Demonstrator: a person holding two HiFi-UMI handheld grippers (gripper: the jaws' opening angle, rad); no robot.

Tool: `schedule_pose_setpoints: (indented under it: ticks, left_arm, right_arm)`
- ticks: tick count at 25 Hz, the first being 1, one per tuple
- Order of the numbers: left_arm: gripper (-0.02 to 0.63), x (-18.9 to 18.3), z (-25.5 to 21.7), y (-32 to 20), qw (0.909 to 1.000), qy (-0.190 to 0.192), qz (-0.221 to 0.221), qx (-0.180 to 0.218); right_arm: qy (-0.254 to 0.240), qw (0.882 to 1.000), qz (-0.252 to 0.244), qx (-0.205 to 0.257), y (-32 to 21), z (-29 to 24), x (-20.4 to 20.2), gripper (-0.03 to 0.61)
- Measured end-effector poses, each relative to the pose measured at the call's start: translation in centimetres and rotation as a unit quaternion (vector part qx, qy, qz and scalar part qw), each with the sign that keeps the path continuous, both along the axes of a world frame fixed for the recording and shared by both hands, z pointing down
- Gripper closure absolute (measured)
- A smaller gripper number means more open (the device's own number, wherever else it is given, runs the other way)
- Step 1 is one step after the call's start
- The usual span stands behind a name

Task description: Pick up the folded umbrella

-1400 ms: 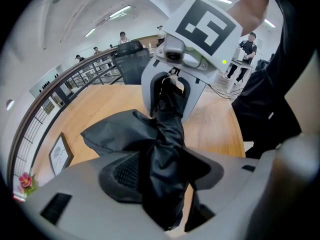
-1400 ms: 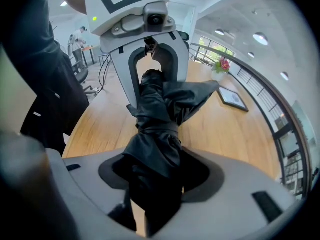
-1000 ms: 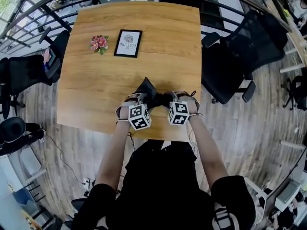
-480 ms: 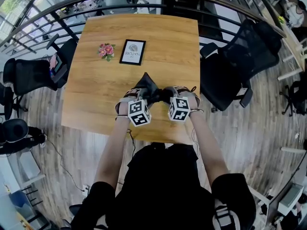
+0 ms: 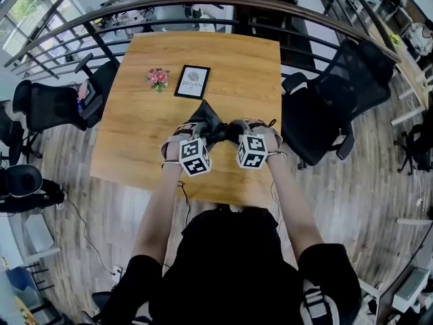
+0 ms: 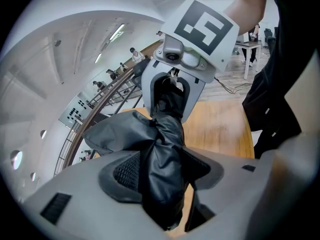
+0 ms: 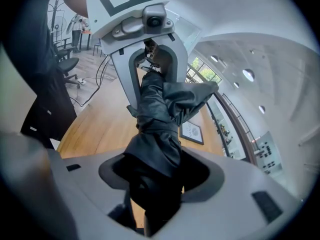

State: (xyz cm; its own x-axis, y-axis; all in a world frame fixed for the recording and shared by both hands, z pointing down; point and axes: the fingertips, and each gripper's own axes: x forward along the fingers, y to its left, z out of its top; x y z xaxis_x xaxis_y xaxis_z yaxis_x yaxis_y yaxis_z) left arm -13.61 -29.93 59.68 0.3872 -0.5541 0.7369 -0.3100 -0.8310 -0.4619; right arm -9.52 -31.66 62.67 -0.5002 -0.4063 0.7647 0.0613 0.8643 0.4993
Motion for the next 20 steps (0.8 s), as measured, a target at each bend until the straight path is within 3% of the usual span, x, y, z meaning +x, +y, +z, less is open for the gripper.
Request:
schedule_pose_setpoints:
  ticks: [20]
  left_arm:
    - [0.351, 4.9, -4.0, 1.9, 0.9987, -0.013, -0.038, 0.031]
  right_arm:
    - [-0.020, 0.999, -0.040, 0.029, 1.3, -4.0, 4.5, 0.325]
